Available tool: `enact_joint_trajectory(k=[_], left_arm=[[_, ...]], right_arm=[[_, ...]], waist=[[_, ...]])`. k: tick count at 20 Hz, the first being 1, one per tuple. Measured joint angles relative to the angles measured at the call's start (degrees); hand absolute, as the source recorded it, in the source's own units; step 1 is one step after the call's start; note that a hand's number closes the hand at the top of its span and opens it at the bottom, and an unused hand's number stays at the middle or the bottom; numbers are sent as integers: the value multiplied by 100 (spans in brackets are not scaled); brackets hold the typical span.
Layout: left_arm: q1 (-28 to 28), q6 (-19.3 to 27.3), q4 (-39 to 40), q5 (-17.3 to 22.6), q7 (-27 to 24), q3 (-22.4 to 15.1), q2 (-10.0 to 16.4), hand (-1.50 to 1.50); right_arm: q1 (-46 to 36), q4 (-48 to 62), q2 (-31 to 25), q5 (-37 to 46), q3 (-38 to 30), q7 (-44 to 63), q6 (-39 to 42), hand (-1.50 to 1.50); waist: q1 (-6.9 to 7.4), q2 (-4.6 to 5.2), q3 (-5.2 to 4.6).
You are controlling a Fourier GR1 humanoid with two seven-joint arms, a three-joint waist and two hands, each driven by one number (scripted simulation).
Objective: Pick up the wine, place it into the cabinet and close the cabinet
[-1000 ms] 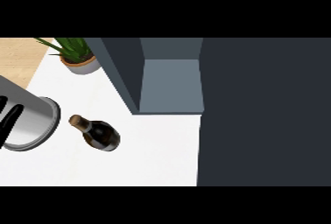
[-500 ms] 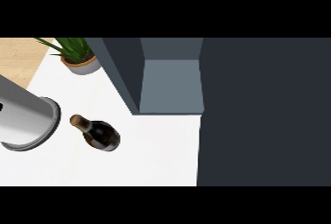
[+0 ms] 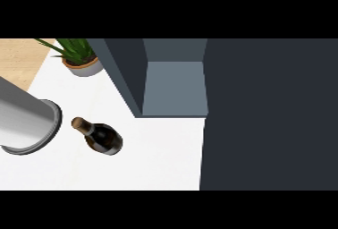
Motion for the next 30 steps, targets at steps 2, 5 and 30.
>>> enact_joint_trajectory(k=[2, 5, 30], left_arm=[[-20, 22, 1, 34, 34, 144, 29, -150], [-22, -131, 34, 140, -19, 368, 26, -150], [-154, -1614, 2184, -1598, -1455, -134, -579, -150]], right_arm=[[12, -15, -20, 17, -38, 11, -28, -150], [42, -33, -21, 56, 19, -14, -58, -150], [243, 17, 87, 128, -152, -321, 232, -150]], waist=[[-4, -2, 0], [-15, -2, -2], [-119, 59, 1]])
